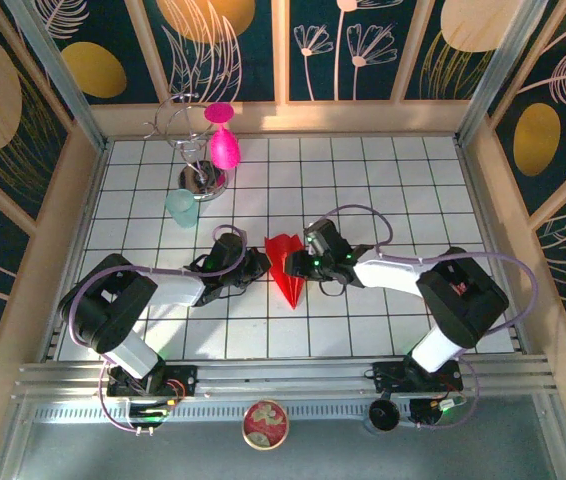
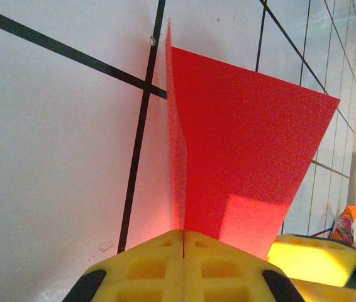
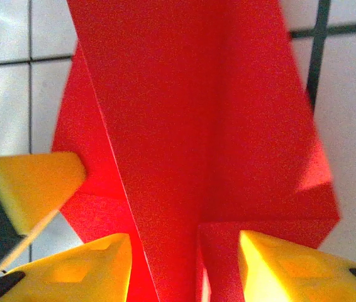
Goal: Fold a paper plane with a square sheet of paper (pick it up from the middle)
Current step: Move the paper plane to the top-center of the table.
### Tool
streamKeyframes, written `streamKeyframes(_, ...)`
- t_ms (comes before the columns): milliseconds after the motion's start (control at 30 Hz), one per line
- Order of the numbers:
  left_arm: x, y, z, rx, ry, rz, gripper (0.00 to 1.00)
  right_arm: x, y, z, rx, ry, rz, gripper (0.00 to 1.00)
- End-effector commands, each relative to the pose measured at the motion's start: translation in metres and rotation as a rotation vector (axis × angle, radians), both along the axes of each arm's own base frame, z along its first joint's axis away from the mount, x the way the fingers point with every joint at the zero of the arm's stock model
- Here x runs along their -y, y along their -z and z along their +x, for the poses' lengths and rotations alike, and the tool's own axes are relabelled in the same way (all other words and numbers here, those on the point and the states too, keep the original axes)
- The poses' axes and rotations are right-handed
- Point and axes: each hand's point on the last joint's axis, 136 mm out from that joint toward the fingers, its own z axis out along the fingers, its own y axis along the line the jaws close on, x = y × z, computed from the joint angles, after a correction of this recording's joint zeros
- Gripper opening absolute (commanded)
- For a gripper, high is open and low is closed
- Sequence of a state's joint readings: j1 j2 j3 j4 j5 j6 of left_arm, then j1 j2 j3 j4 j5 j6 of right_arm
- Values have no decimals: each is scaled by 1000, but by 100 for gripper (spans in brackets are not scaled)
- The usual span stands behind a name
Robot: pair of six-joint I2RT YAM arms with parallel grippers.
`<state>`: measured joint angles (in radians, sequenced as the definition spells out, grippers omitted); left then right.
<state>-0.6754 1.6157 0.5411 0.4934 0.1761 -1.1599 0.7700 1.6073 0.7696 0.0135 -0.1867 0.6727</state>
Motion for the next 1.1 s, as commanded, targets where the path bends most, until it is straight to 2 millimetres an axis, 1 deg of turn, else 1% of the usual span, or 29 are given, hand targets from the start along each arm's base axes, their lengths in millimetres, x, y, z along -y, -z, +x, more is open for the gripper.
streamKeyframes(0,5,-10,2,23,21,-10,0,-11,-1,-5,-16,-15,-15,50)
streamKeyframes(133,6,-10,2,23,25,-13,0,-21,-2,-12,-15,-48,-13,53)
streamKeyframes(267,7,-11,3,27,29,-15,0,-24,-3,-15,-4,-56,-22,58)
streamKeyframes(367,8,-11,2,27,30,-16,0,-22,0,-15,2,-55,-54,61)
streamKeyframes(467,7,-11,2,26,29,-15,0,-22,4,-16,1,-63,-83,63)
streamKeyframes(533,7,-11,2,27,30,-15,0,-21,7,-15,0,-59,-101,62)
streamKeyframes(667,7,-11,2,26,29,-14,0,-14,10,-11,7,-29,-146,55)
streamKeyframes(767,6,-11,2,26,27,-12,0,-5,14,-6,12,16,-201,45)
streamKeyframes(833,6,-10,1,25,27,-9,1,0,18,-5,9,31,-234,38)
streamKeyframes(900,5,-10,1,24,25,-9,1,1,21,-5,7,40,-252,33)
streamKeyframes(967,5,-10,2,25,24,-8,3,1,23,-5,2,37,-258,30)
streamKeyframes(1067,4,-10,1,24,23,-5,6,-3,24,-5,-4,34,-255,29)
